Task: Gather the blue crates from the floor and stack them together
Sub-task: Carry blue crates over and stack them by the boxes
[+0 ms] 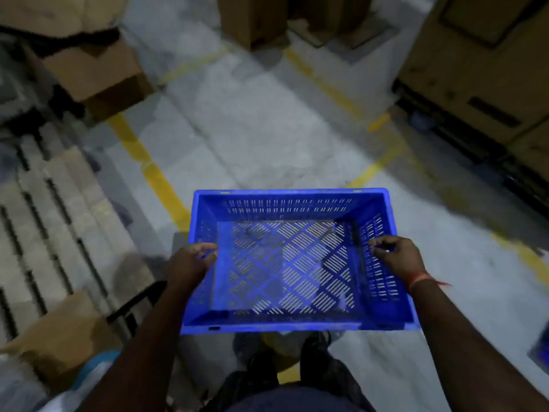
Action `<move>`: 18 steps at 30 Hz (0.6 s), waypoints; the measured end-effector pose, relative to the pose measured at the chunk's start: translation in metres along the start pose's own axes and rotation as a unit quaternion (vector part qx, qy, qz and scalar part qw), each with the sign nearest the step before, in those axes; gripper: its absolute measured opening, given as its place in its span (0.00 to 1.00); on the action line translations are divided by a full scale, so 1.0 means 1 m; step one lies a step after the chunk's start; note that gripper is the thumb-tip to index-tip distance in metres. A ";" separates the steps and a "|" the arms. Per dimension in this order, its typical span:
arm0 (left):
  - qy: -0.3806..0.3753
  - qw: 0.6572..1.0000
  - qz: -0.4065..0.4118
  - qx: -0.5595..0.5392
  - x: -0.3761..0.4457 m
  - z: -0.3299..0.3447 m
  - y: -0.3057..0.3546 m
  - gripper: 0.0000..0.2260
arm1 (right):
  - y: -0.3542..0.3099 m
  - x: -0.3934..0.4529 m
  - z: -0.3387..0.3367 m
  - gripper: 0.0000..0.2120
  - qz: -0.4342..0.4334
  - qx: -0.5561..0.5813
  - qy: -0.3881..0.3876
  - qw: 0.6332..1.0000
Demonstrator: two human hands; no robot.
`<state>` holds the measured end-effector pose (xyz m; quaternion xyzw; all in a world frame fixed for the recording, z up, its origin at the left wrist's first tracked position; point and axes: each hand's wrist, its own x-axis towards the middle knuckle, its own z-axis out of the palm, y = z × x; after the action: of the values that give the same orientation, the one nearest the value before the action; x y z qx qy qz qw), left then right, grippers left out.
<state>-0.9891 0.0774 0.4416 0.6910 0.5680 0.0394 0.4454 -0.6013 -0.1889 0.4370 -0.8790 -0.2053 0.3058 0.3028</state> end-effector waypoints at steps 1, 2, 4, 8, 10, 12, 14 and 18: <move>-0.007 1.000 0.011 0.009 0.001 0.007 0.021 0.13 | 0.006 -0.005 -0.017 0.07 0.005 -0.005 0.016 1.000; -0.011 0.999 0.027 0.023 0.000 0.018 0.041 0.14 | 0.015 -0.010 -0.035 0.06 0.009 -0.008 0.034 0.999; -0.020 0.997 0.058 0.048 -0.001 0.044 0.087 0.12 | 0.036 -0.021 -0.079 0.06 0.021 -0.015 0.074 0.997; -0.044 0.992 0.104 0.050 -0.002 0.108 0.163 0.09 | 0.088 -0.045 -0.159 0.08 0.050 -0.022 0.141 0.989; -0.076 0.988 0.125 0.050 -0.002 0.145 0.200 0.07 | 0.116 -0.061 -0.198 0.09 0.068 -0.020 0.173 0.982; -0.117 0.979 0.161 0.046 -0.004 0.185 0.238 0.07 | 0.145 -0.077 -0.234 0.08 0.092 -0.014 0.204 0.974; -0.153 0.969 0.188 0.042 -0.010 0.222 0.277 0.08 | 0.175 -0.095 -0.265 0.09 0.123 -0.008 0.237 0.964; -0.216 0.944 0.240 0.067 -0.020 0.292 0.357 0.08 | 0.225 -0.127 -0.310 0.08 0.182 0.024 0.292 0.939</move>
<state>-0.5650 -0.0911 0.5112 0.8270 0.2768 -0.0427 0.4874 -0.4490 -0.5492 0.5372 -0.9444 0.0631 0.0906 0.3097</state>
